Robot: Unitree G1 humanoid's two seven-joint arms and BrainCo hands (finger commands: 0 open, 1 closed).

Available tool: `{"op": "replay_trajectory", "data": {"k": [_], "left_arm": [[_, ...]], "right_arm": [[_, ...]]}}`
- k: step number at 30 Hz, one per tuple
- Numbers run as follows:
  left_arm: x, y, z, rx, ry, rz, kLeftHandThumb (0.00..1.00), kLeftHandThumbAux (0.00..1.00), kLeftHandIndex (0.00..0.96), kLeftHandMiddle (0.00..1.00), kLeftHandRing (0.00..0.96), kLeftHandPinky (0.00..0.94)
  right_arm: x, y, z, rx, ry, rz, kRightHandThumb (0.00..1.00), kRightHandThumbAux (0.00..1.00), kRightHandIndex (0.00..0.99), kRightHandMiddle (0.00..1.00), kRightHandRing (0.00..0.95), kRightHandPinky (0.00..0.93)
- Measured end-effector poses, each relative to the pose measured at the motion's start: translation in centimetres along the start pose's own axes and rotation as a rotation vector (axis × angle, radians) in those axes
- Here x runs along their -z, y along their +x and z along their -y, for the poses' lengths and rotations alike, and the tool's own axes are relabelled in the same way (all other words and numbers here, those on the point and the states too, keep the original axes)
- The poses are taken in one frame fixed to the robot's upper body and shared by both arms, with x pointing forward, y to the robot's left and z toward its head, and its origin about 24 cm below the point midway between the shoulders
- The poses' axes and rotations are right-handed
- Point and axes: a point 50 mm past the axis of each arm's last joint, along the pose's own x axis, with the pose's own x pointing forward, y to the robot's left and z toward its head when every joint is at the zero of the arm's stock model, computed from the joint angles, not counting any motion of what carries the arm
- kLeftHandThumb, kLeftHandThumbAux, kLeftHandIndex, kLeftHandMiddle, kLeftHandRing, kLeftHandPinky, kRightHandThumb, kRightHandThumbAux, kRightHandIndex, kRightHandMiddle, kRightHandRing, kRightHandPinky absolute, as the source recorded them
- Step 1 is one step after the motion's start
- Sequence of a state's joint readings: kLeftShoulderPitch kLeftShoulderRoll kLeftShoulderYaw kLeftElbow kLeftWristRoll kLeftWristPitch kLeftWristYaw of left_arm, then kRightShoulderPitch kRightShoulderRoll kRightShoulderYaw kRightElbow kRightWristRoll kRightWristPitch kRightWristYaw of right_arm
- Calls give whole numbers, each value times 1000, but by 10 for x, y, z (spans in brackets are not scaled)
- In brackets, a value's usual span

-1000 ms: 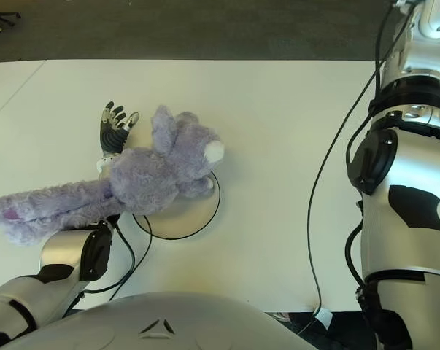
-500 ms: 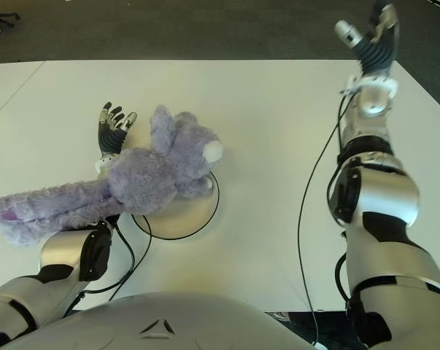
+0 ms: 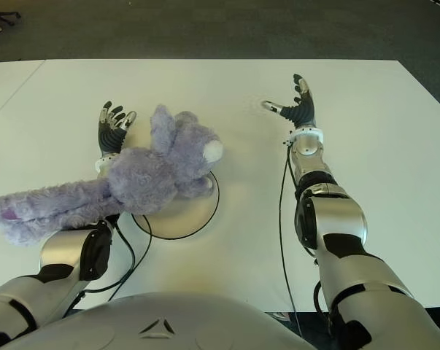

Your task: Put the doll into the plate.

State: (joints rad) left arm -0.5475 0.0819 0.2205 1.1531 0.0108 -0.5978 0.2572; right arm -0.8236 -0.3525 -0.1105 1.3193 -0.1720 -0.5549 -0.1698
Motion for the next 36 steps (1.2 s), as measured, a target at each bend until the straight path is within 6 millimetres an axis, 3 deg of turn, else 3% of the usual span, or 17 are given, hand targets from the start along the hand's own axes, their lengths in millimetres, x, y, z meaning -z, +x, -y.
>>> {"op": "replay_trajectory", "data": {"k": [21, 36], "left_arm": [[0, 0, 1, 3, 3, 0, 0, 591, 78, 173, 146, 106], [0, 0, 0, 3, 3, 0, 0, 592, 86, 188, 162, 116]], "right_arm": [[-1, 1, 6, 7, -64, 12, 0, 848, 59, 49, 29, 41], [1, -2, -5, -9, -57, 8, 0, 843, 70, 51, 40, 66]]}}
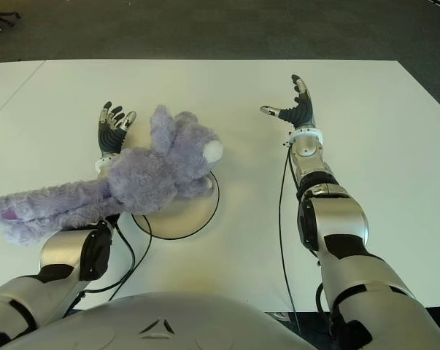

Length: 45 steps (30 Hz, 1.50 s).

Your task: Put the doll into the plate.

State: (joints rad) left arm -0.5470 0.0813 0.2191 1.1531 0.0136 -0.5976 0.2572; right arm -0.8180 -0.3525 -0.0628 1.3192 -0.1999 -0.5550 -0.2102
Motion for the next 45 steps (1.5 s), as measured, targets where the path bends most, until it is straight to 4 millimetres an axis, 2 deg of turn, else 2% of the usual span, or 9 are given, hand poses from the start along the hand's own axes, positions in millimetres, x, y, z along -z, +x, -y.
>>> {"op": "replay_trajectory", "data": {"k": [10, 14, 29, 34, 45], "left_arm": [[0, 0, 0, 1, 1, 0, 0, 600, 74, 185, 156, 108], [0, 0, 0, 3, 4, 1, 0, 609, 64, 175, 154, 125], [2, -1, 3, 36, 24, -4, 0, 601, 37, 152, 152, 143], [2, -1, 4, 57, 27, -5, 0, 588, 39, 154, 158, 155], [2, -2, 7, 102, 29, -6, 0, 576, 53, 168, 168, 151]], "right_arm": [[20, -20, -32, -15, 141, -91, 0, 842, 67, 57, 55, 82], [32, -32, -40, 3, 225, -153, 0, 796, 58, 52, 54, 78], [41, -41, -34, 123, 490, -159, 0, 668, 64, 65, 63, 71], [44, -47, -33, 136, 509, -140, 0, 615, 77, 70, 61, 63], [44, -49, -33, 125, 507, -121, 0, 582, 99, 88, 63, 41]]}}
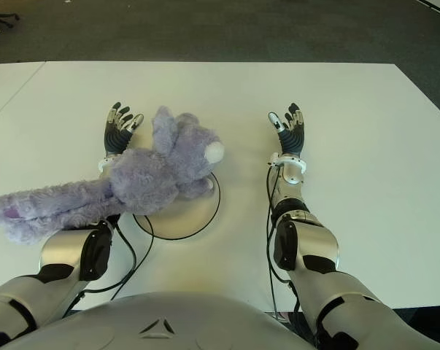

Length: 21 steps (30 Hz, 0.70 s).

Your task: Put the doll into the plate.

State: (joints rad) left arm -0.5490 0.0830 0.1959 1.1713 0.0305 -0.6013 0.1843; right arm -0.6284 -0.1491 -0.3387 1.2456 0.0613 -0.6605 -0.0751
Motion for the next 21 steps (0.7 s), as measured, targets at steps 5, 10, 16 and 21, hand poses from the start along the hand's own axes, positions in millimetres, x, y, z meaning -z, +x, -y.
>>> {"op": "replay_trajectory", "data": {"k": [5, 10, 16, 21], "left_arm": [[0, 0, 0, 5, -1, 0, 0, 575, 59, 179, 177, 164], [0, 0, 0, 5, -2, 1, 0, 580, 70, 192, 189, 175], [0, 0, 0, 5, -2, 2, 0, 577, 66, 188, 181, 140], [0, 0, 0, 4, -3, 4, 0, 585, 71, 188, 182, 163]], "right_arm": [[0, -2, -2, -8, -23, 13, 0, 567, 105, 89, 58, 15], [-1, -5, -7, -23, -74, 51, 0, 551, 113, 87, 54, 17], [-4, -6, -11, -4, -123, 86, 0, 599, 134, 100, 67, 52], [-6, -7, -19, 10, -200, 118, 0, 658, 139, 113, 85, 74]]}}
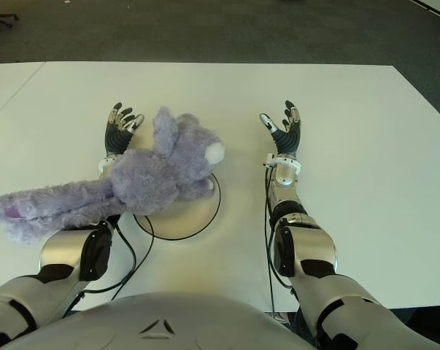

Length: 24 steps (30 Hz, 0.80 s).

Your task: Put the doll into the plate.

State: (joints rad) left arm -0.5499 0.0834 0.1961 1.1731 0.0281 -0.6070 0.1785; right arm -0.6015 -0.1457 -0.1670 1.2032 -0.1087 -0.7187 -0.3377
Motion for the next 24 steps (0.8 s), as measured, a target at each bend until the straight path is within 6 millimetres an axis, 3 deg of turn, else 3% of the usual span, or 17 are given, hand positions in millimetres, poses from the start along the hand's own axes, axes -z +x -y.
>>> {"op": "replay_trajectory", "data": {"k": [5, 11, 24], "left_arm": [[0, 0, 0, 1, -1, 1, 0, 596, 65, 191, 190, 174], [0, 0, 0, 5, -4, -1, 0, 602, 74, 207, 205, 194], [0, 0, 0, 2, -8, -1, 0, 599, 86, 218, 215, 185]], "right_arm": [[-2, -1, -9, -11, -88, 28, 0, 716, 139, 129, 108, 113], [-3, -3, -16, -51, -155, 43, 0, 750, 120, 117, 95, 95], [7, -2, -13, -75, -143, -62, 0, 828, 139, 127, 109, 136]]}}
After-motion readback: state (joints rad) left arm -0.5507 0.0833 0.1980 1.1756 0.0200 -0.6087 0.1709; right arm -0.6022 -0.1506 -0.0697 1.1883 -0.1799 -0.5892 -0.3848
